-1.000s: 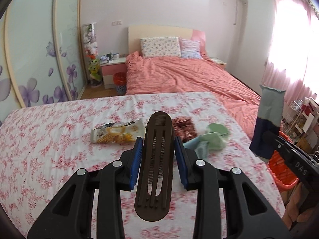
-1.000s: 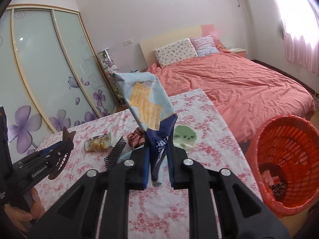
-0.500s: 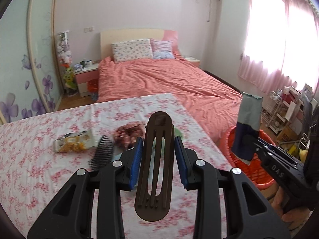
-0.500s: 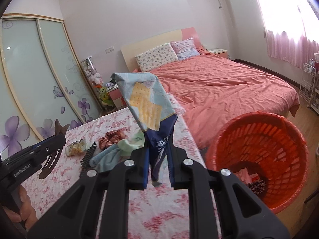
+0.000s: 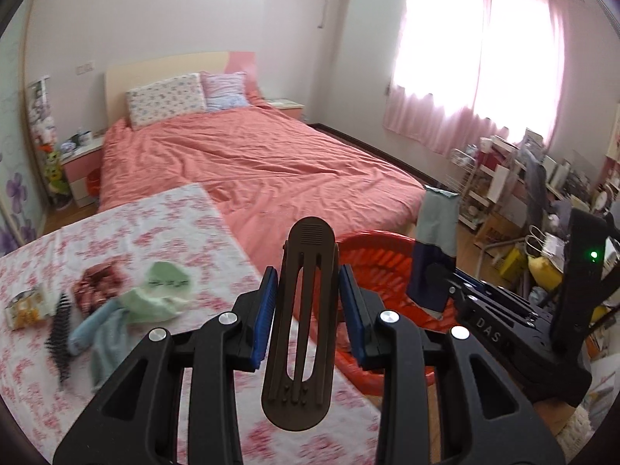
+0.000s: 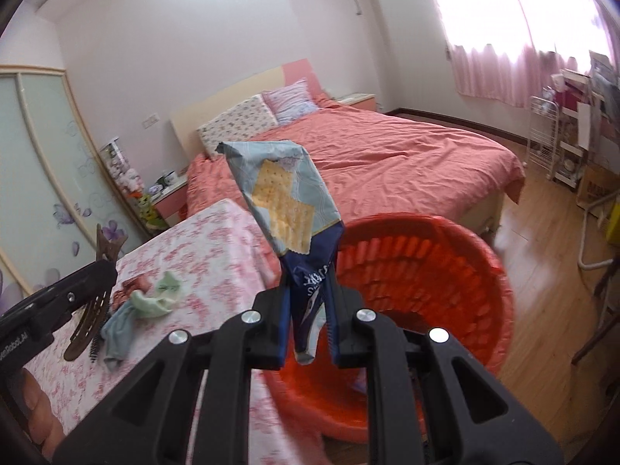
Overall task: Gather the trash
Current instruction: 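Carry the comb and cracker bag over the orange basket and open both grippers, then grasp the black mesh pad with the left gripper while the right grasps the grey-green cloth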
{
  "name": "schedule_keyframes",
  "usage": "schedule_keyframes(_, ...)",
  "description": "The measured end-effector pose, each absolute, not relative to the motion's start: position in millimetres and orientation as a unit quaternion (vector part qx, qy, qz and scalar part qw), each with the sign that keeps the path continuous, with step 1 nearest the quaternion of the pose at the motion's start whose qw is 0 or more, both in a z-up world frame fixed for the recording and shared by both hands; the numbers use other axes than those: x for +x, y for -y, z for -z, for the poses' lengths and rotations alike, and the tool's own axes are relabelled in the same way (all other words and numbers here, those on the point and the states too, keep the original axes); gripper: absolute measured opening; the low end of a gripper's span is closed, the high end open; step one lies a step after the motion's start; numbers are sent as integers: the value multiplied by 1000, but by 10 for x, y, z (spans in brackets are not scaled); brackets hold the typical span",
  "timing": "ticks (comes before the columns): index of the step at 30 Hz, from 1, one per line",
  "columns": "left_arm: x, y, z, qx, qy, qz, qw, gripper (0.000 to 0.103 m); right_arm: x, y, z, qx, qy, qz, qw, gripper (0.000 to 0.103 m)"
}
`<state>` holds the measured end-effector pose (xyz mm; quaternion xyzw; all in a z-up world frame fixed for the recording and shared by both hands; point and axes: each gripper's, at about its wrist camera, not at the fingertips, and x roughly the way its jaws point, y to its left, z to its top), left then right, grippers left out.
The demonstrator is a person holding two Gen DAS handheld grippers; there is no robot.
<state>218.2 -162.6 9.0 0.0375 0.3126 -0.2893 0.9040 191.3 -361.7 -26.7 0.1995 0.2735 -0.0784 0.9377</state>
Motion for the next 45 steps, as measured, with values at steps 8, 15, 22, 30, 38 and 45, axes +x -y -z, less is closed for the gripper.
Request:
schedule_keyframes(8, 2224, 2333, 214, 58, -344, 342, 873, 34, 1859, 4239, 538, 234, -285, 113, 923, 16)
schedule_keyframes(15, 2303, 2573, 365, 74, -365, 331, 867, 38, 1970, 4430, 770, 243, -308, 114, 913, 24)
schedule_keyframes(22, 2363, 2308, 434, 78, -378, 276, 880, 60, 1976, 4412, 916, 227, -322, 117, 911, 53)
schedule_keyframes(30, 2295, 1785, 497, 96, -376, 215, 896, 66, 1984, 4232, 852, 208, -325, 120, 915, 56)
schedule_keyframes(38, 2319, 1016, 472, 77, -372, 153, 912, 66, 2072, 3784, 777, 177, -336, 92, 921, 56)
schedule_keyframes(45, 2414, 123, 458, 55, -360, 63, 929, 66, 2195, 3195, 739, 141, -344, 51, 927, 56)
